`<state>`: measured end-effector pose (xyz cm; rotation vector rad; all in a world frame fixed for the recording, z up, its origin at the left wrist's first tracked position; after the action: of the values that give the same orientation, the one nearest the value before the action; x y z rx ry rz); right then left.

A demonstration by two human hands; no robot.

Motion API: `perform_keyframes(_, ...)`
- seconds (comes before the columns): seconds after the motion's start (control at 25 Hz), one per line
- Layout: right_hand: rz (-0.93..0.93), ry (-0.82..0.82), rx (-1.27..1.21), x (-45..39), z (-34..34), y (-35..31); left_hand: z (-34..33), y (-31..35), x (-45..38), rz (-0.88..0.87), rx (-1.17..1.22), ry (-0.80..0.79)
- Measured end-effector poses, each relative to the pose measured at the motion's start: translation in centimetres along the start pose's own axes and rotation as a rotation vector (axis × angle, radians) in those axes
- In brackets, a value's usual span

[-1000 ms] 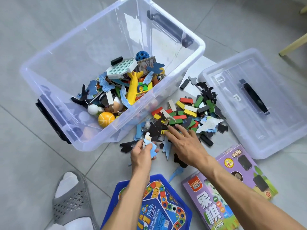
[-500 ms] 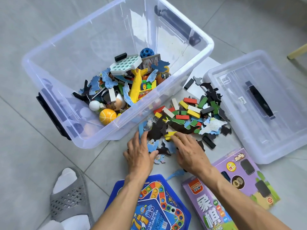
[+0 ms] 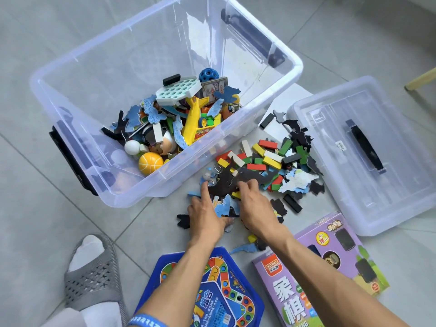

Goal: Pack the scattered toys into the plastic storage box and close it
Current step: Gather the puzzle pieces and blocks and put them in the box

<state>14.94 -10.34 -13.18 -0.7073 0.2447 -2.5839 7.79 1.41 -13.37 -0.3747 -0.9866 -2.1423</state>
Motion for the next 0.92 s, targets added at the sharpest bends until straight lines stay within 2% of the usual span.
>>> perform_keyframes(0.08, -0.127, -0.027, -0.195, -0.4, 0.0, 0.0, -0.1, 0.0, -0.5, 0.056, 0.032, -0.022)
perform_keyframes(0.24, -0.233, -0.036, -0.663, -0.5, 0.0, -0.9, -0.4, 0.5, -0.1, 0.065, 0.045, -0.002)
perform_keyframes(0.36, -0.336, -0.1, -1.062, 0.3, 0.1, -1.3, -0.4, -0.2, -0.4, 0.156, 0.338, -0.068)
perform_keyframes(0.48, -0.342, -0.177, -1.393, 1.7, 1.5, -0.7, 1.0, -0.1, -0.2, 0.195, 0.563, -0.16)
perform_keyframes(0.64, -0.321, -0.134, -1.451, 4.9, 5.5, -0.9, 4.0, 2.7, 3.5, 0.158, 0.683, -0.15)
perform_keyframes(0.72, -0.274, -0.099, -1.48, 7.0, 9.0, -2.3, 6.8, 5.0, 6.2, 0.119, 0.784, -0.077)
perform_keyframes(0.92, -0.007, -0.066, -1.538, 6.9, 22.3, -9.6, 19.3, 12.7, 7.6, -0.146, 0.937, 0.159)
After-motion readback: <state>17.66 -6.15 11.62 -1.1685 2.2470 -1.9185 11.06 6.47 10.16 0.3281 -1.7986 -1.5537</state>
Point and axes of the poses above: each hand's wrist, its own x-axis away from the middle knuckle, its own z-axis out of the back of the hand, y = z × x, the point moved 1 cm from there along -x, towards the middle knuckle, and after that the axes turned 6 degrees about x, right-handed, at the moved point
